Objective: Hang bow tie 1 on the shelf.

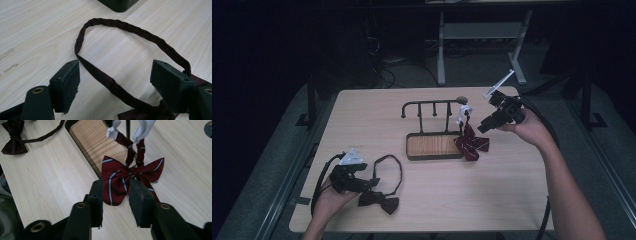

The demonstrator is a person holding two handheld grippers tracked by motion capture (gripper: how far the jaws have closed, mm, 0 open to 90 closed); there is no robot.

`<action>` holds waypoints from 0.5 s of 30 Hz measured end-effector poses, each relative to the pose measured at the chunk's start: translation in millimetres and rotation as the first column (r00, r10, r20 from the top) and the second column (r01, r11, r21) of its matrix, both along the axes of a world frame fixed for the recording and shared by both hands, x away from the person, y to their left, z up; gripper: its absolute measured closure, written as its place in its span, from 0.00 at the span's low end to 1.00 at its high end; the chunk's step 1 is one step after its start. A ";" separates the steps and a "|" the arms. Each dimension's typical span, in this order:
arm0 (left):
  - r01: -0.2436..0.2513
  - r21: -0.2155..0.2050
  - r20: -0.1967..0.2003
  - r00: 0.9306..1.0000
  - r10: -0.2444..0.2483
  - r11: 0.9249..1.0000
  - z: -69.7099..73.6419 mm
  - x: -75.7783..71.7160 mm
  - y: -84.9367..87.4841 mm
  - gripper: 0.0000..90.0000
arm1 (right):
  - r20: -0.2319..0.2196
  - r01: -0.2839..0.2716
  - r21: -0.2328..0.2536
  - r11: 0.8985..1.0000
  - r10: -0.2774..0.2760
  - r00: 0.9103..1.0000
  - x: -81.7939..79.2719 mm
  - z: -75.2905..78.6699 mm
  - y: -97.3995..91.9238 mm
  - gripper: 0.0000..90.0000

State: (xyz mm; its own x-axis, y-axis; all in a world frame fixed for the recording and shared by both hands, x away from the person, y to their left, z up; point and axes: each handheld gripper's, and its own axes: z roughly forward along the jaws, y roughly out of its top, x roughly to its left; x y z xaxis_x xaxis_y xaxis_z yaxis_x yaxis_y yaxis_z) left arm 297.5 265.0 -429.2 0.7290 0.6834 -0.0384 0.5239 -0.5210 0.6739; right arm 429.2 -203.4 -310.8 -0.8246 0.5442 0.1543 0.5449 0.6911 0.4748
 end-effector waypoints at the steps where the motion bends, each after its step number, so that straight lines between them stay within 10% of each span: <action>1: -0.001 -0.001 -0.001 1.000 0.001 1.000 -0.1 0.0 -0.1 0.27 | -0.002 -0.002 0.005 1.000 0.002 1.000 -1.2 -1.2 -0.7 0.68; 15: 0.000 0.001 -0.014 1.000 0.000 1.000 -1.2 0.6 -0.5 0.27 | -0.031 0.029 0.053 0.998 -0.027 0.999 -14.3 -25.4 -15.9 0.58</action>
